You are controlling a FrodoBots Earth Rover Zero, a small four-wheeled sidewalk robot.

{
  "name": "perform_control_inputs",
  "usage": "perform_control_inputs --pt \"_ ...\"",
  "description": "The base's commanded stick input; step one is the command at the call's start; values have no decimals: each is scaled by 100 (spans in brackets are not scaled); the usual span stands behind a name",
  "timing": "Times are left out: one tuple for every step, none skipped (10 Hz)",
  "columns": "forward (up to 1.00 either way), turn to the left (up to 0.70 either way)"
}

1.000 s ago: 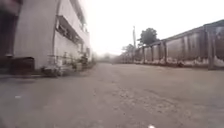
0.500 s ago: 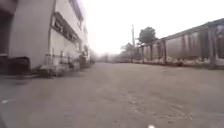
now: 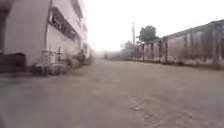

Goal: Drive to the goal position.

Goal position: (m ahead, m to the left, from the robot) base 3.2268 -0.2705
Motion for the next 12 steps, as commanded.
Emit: perform_control_inputs --pt "50 0" --pt "50 0" --pt "50 0" --pt "50 0" --pt "50 0" --pt "50 0" --pt "50 0" --pt "50 0" --pt "50 0" --pt "50 0" --pt "50 0" --pt "50 0"
